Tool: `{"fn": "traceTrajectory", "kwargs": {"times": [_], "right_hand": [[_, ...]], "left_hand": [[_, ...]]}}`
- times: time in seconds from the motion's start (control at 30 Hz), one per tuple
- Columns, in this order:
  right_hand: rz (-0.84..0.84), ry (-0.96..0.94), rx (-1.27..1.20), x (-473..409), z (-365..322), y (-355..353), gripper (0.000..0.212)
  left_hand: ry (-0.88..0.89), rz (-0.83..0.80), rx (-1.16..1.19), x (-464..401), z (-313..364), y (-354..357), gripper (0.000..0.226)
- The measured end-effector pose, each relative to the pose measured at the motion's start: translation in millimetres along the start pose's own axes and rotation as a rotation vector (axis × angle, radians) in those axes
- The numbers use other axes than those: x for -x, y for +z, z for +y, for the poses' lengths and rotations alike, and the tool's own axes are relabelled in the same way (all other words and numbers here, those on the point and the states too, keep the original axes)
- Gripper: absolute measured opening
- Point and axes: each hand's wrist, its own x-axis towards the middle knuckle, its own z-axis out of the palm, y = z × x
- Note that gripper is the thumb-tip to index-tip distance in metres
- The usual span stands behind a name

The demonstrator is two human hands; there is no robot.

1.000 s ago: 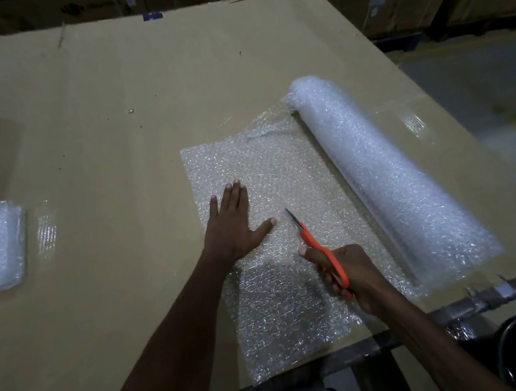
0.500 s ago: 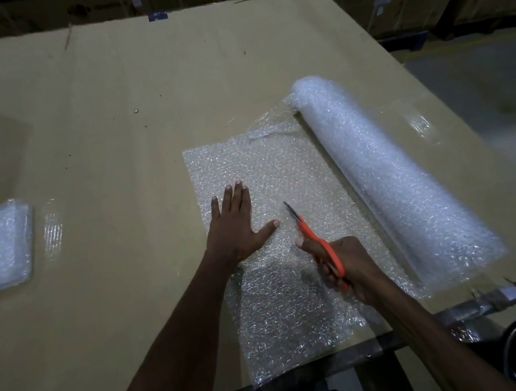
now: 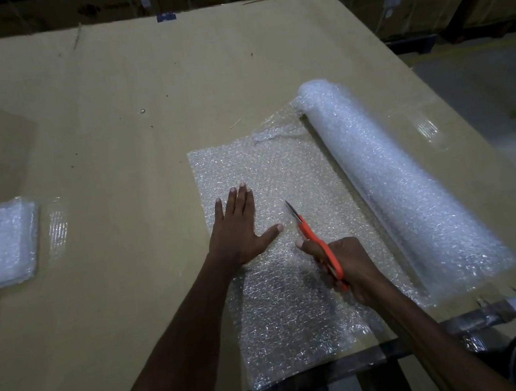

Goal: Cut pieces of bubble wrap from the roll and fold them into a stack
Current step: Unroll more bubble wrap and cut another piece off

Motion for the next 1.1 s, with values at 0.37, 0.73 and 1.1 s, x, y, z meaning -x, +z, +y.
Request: {"fn": "traceTrajectory", "kwargs": {"times": [0.37,0.73,1.1], "right_hand": [[-0.004,-0.018,0.012,-13.3,-16.0,8.6,0.052],[-0.005,0.010,0.023,-22.5,-23.0,10.7,0.052],[-0.001,-0.011,0.032,-24.1,-21.3,11.2,0.073]], "left_hand": [[-0.007,-0.001,-0.025,-0.7,0.8,-0.1,0.107],[-0.012,-0.024,-0.014,-0.9,1.7,-2.2,0.108],[0.017,0.103,-0.019,-16.7,0.4,-14.6,0.089]]}}
